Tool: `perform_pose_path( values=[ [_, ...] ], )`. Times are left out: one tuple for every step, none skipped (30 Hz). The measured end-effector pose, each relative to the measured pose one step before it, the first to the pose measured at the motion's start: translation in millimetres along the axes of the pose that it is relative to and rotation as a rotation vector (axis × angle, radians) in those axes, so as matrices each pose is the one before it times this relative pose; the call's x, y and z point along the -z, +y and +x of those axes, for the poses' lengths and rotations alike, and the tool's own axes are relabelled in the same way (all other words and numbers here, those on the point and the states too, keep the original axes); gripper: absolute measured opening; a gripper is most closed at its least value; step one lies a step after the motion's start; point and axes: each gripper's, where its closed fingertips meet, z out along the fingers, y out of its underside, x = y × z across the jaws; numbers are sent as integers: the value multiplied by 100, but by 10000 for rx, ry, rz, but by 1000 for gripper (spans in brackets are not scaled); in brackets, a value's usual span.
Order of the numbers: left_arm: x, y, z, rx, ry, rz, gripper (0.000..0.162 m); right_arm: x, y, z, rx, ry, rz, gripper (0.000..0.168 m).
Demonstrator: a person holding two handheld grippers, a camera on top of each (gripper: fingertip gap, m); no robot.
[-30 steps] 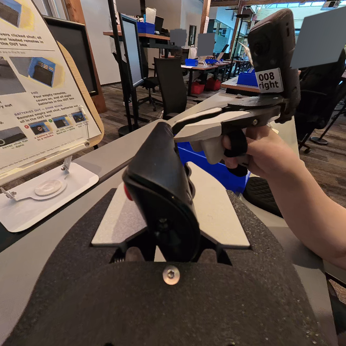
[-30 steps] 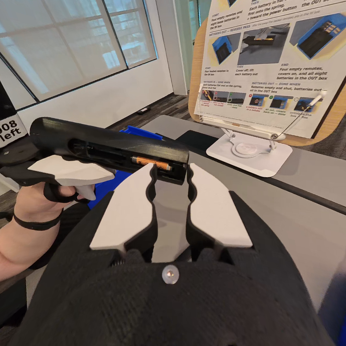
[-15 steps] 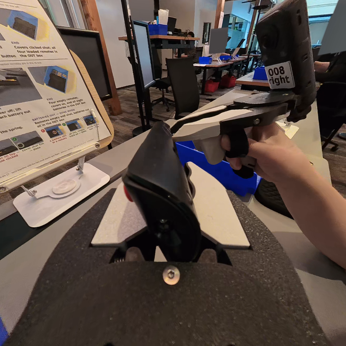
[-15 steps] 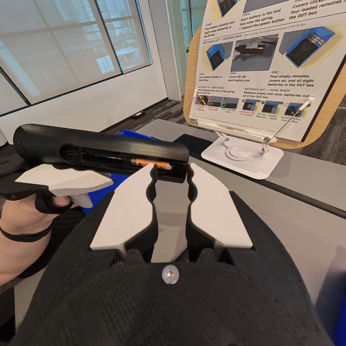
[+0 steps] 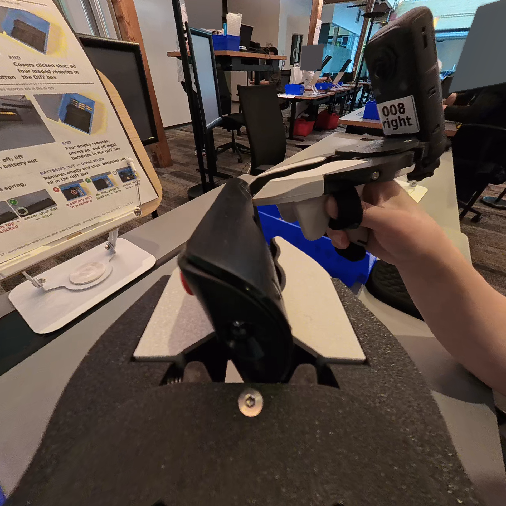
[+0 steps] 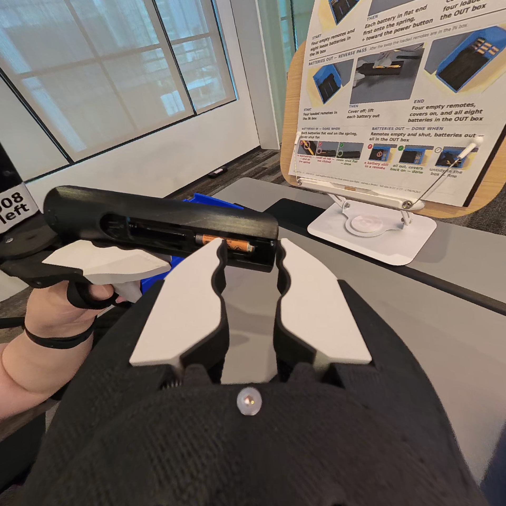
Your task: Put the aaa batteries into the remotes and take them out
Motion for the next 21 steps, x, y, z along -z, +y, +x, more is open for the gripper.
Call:
perform_pose_path(
  values=[
    [2, -27, 45, 2, 21, 14, 27, 53, -33, -16, 74, 17, -26, 36],
    [-1, 11, 21, -30, 2, -26, 27, 33, 59, -7, 40, 5, -71, 36],
    [4, 12, -4, -11, -8, -10, 27, -2, 77, 0, 7, -4, -74, 36],
    [-15, 32, 3, 11, -1, -3, 27, 0, 54, 26, -26, -2, -38, 35],
    [-27, 53, -4, -4, -11, -22, 27, -12, 59, 33, -33, 4, -26, 35],
    [-28, 33, -12, 5, -13, -14, 27, -22, 48, 36, -35, 2, -20, 35],
    [-17, 22, -8, 10, -20, -3, 27, -26, 37, 18, -35, 4, -7, 35],
    [-22, 27, -11, -27, -39, -17, 27, -25, 17, 29, -5, 33, -7, 35],
    [-24, 44, -23, -59, -84, -31, 27, -47, 46, 50, 55, 91, -24, 35],
    [-42, 74, -41, -101, -126, -44, 27, -55, 57, 78, 117, 149, -26, 35],
    [-68, 85, -24, -128, -152, -43, 27, -66, 44, 100, 128, 171, -9, 35],
    [-58, 78, -35, -124, -155, -31, 27, -63, 62, 98, 96, 137, -20, 35],
    [-42, 43, 8, -43, -77, -14, 27, -9, 32, 85, 40, 78, -4, 35],
    [-13, -26, 45, -6, -3, 35, 27, 77, -30, 169, 26, 90, 23, 33],
    [34, -88, 80, 10, 24, 42, 26, 125, -62, 235, 82, 125, 25, 27],
    [26, -95, 108, -33, -19, 50, 26, 116, -115, 147, 118, 92, 61, 21],
    [-7, -71, 99, -147, -103, 41, 27, 79, -109, 51, 81, 60, 54, 19],
    [-37, 7, 42, -212, -133, -10, 27, -4, -23, 23, 83, 81, -7, 19],
    [-12, 73, -24, -149, -84, -71, 27, -63, 73, 25, 117, 105, -50, 19],
    [18, 4, -85, 33, -22, -19, 27, -91, 65, -12, 46, 82, -36, 19],
    [34, -24, -87, 142, 44, 20, 27, -63, -15, -30, -50, 62, 37, 19]
  ],
)
